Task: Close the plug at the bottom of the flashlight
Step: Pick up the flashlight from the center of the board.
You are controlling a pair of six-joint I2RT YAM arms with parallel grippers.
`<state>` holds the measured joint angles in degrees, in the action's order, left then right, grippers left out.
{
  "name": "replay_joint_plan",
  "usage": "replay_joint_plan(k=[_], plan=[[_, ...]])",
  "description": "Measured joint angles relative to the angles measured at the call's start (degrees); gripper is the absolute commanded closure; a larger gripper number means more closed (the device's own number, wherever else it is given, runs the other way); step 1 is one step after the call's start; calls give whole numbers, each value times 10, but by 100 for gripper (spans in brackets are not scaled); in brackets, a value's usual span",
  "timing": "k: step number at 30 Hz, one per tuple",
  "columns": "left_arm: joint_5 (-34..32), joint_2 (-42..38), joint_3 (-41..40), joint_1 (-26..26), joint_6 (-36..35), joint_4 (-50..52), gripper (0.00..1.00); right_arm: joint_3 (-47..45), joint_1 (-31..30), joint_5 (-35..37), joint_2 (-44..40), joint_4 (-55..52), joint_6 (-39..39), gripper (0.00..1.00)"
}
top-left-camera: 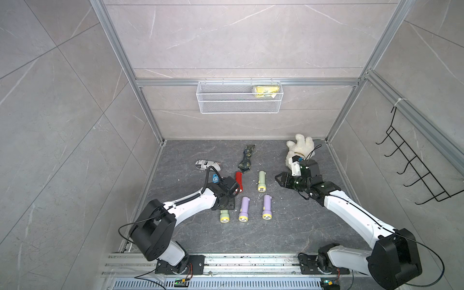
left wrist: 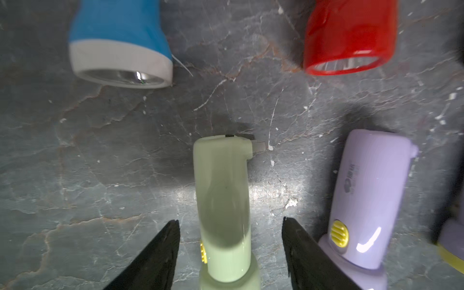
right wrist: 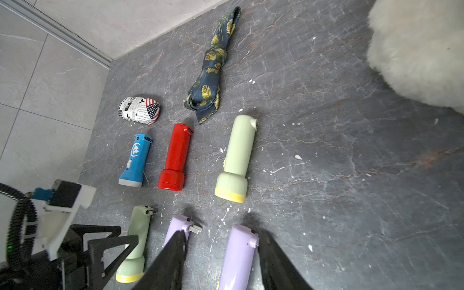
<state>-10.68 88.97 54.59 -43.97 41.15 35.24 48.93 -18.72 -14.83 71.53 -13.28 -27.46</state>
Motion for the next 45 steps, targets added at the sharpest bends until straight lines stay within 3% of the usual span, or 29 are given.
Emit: replay_joint_plan(k=[3,8,10,12,21,25,31,36,41,45], plan=[[-4,34,4,-10,8,1,33,-3,0,0,0,2,0,46],[-12,59,4,-14,20,4,44,-6,0,0,0,3,2,31],[-13,65,4,-14,22,4,48,-7,0,0,1,3,2,22],[-13,71,5,-14,22,3,55,-8,0,0,1,4,3,1],[-17,77,11,-14,21,3,80,-11,0,0,2,8,2,0],[-18,78,13,-14,15,5,100,-11,0,0,9,9,2,0],[-33,62,17,-14,-12,22,100,-10,0,0,14,12,3,0],[-45,-34,26,-14,-82,9,100,-10,0,-20,16,21,13,0],[-26,-153,11,-14,-214,-122,100,-10,0,-57,2,59,22,0],[20,-216,-59,-14,-334,-282,100,-10,0,-113,-23,94,33,2]])
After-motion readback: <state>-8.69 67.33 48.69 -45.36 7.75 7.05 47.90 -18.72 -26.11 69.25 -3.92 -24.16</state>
